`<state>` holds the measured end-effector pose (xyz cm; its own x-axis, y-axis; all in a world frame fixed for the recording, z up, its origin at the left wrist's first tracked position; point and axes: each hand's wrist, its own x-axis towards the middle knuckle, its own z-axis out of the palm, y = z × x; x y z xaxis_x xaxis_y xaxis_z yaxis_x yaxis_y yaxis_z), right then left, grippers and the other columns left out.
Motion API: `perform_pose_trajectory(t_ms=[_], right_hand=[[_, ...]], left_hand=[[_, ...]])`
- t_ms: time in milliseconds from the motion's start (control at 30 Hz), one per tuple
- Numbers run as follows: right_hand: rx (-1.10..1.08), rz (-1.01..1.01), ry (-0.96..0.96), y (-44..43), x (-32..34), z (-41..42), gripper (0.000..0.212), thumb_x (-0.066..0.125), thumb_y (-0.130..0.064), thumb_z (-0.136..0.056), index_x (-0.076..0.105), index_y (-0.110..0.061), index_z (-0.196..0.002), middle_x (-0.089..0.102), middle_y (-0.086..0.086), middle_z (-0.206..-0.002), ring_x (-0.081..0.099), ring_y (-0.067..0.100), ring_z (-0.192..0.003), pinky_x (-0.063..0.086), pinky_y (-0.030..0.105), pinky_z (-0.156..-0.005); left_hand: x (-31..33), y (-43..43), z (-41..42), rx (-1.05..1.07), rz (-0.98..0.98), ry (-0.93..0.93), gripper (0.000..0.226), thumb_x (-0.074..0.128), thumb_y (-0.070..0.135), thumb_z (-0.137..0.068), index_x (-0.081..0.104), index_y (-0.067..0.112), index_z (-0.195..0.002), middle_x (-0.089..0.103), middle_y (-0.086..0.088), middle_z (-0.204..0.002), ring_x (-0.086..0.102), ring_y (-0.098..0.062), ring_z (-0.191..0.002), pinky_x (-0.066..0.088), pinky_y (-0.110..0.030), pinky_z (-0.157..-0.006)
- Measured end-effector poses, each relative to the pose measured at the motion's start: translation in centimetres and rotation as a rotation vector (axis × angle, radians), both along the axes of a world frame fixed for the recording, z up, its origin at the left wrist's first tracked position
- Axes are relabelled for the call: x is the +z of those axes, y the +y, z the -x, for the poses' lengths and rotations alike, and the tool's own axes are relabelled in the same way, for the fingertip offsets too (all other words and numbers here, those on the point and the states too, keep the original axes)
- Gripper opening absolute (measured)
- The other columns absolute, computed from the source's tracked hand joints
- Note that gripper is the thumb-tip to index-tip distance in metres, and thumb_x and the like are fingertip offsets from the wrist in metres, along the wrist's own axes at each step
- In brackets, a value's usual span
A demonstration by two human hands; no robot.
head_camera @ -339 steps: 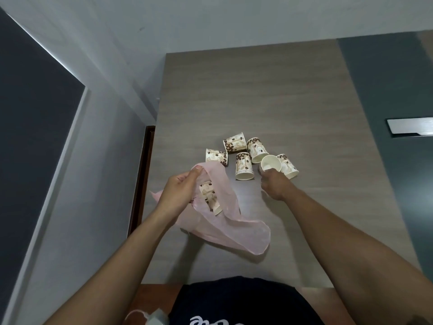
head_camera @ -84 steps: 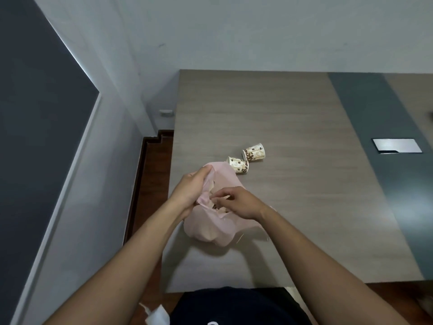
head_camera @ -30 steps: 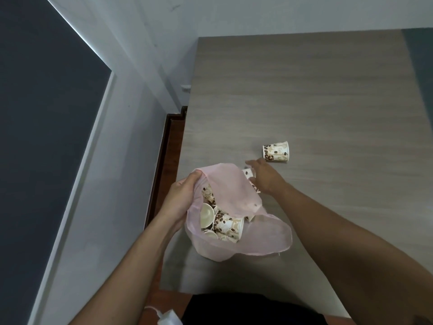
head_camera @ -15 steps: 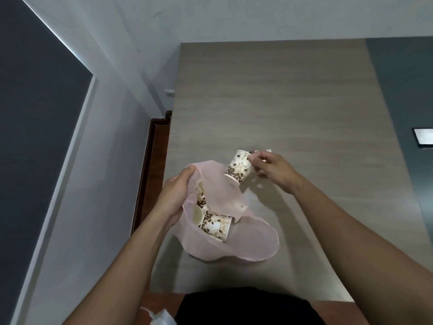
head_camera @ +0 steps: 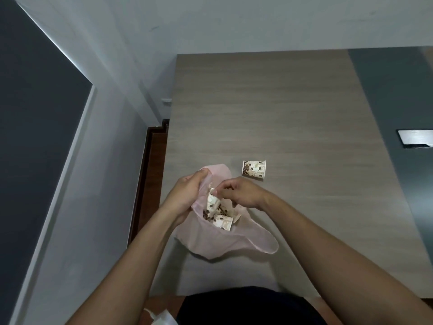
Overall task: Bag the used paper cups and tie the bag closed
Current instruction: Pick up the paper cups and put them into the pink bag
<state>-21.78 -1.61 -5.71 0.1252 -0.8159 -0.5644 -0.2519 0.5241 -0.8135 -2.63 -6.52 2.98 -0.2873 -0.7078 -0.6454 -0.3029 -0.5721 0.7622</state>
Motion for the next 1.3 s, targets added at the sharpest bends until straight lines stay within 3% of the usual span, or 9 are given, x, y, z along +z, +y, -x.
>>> perform_pose_trajectory(t_ms=[133, 233, 367, 467, 600, 733, 867, 1000, 1300], right_hand=[[-0.004, 0.039, -0.015, 0.3, 0.1, -1.9, 0.017, 0.067, -0.027, -0.105, 0.079, -0.016, -0.102, 0.076, -0.017, -0.077, 0.062, 0.018, -0.076, 0.052, 0.037, -0.071], [0.045, 0.065, -0.035, 0.6, 0.7, -2.4, 0.018, 0.059, -0.015, -0.108, 0.077, -0.018, -0.112, 0.072, -0.024, -0.069, 0.054, 0.016, -0.066, 0.046, 0.027, -0.061], [0.027, -0.005, -0.082, 1.2, -0.2, -1.3, 0.04, 0.062, -0.026, -0.109, 0.062, -0.02, -0.149, 0.079, -0.023, -0.091, 0.06, 0.018, -0.071, 0.055, 0.028, -0.069], [0.032, -0.016, -0.055, 1.5, -0.1, -0.2, 0.048, 0.07, -0.04, -0.103, 0.063, -0.026, -0.149, 0.079, -0.007, -0.122, 0.077, 0.023, -0.083, 0.063, 0.041, -0.085], [-0.138, 0.014, -0.041, 1.4, -0.5, 2.7, 0.027, 0.061, -0.03, -0.109, 0.076, -0.015, -0.126, 0.081, -0.002, -0.118, 0.076, 0.02, -0.082, 0.061, 0.034, -0.079], [-0.43, 0.016, 0.063, 1.0, -2.3, 6.2, 0.026, 0.056, -0.023, -0.111, 0.077, -0.009, -0.118, 0.08, 0.006, -0.119, 0.072, 0.01, -0.067, 0.056, 0.031, -0.067], [-0.61, 0.001, 0.218, -0.2, -4.6, 8.9, 0.018, 0.064, -0.027, -0.106, 0.074, -0.015, -0.115, 0.076, 0.013, -0.109, 0.071, 0.025, -0.073, 0.062, 0.054, -0.07], [-0.62, -0.094, 0.235, -1.6, -6.2, 10.5, 0.021, 0.065, -0.028, -0.105, 0.074, -0.019, -0.122, 0.073, 0.014, -0.114, 0.067, 0.03, -0.082, 0.06, 0.044, -0.074], [-0.515, -0.18, 0.113, -2.9, -7.9, 10.6, 0.029, 0.065, -0.029, -0.106, 0.071, -0.016, -0.131, 0.071, 0.009, -0.114, 0.069, 0.025, -0.093, 0.06, 0.033, -0.075]], left_hand=[[-0.2, 0.6, 0.3, 0.018, -0.01, 0.032, 0.036, 0.058, 0.03, -0.113, 0.082, 0.004, -0.107, 0.084, -0.017, -0.09, 0.081, -0.026, -0.079, 0.065, -0.032, -0.072], [-0.4, 0.9, 0.6, 0.023, -0.001, 0.024, 0.032, 0.058, 0.026, -0.112, 0.081, 0.005, -0.102, 0.083, -0.014, -0.084, 0.08, -0.023, -0.074, 0.062, -0.029, -0.068], [-0.4, 0.9, 0.6, 0.024, -0.02, 0.04, 0.035, 0.059, 0.031, -0.111, 0.083, 0.004, -0.109, 0.084, -0.022, -0.093, 0.082, -0.03, -0.083, 0.063, -0.038, -0.084], [-0.7, 0.7, 0.6, 0.049, 0.0, 0.029, 0.038, 0.059, 0.035, -0.111, 0.083, 0.006, -0.111, 0.084, -0.019, -0.095, 0.082, -0.029, -0.087, 0.061, -0.042, -0.089], [-1.1, 0.6, 0.7, 0.108, 0.013, 0.005, 0.042, 0.06, 0.038, -0.111, 0.084, 0.004, -0.111, 0.084, -0.025, -0.106, 0.082, -0.037, -0.1, 0.061, -0.054, -0.103], [-1.1, 0.8, 0.8, 0.083, 0.038, -0.03, 0.043, 0.056, 0.039, -0.113, 0.085, 0.007, -0.111, 0.086, -0.016, -0.103, 0.082, -0.037, -0.107, 0.063, -0.046, -0.099], [-1.4, 0.7, 0.7, 0.084, 0.036, -0.031, 0.043, 0.055, 0.038, -0.113, 0.084, 0.006, -0.112, 0.086, -0.018, -0.106, 0.081, -0.038, -0.109, 0.06, -0.052, -0.104], [-1.5, 0.5, 0.8, 0.088, 0.045, -0.056, 0.042, 0.057, 0.037, -0.113, 0.084, 0.006, -0.109, 0.086, -0.013, -0.095, 0.082, -0.025, -0.088, 0.059, -0.04, -0.088], [-1.3, 0.1, 0.5, 0.052, 0.053, -0.089, 0.04, 0.054, 0.042, -0.113, 0.085, 0.017, -0.118, 0.087, -0.008, -0.106, 0.083, -0.024, -0.105, 0.06, -0.042, -0.102]])
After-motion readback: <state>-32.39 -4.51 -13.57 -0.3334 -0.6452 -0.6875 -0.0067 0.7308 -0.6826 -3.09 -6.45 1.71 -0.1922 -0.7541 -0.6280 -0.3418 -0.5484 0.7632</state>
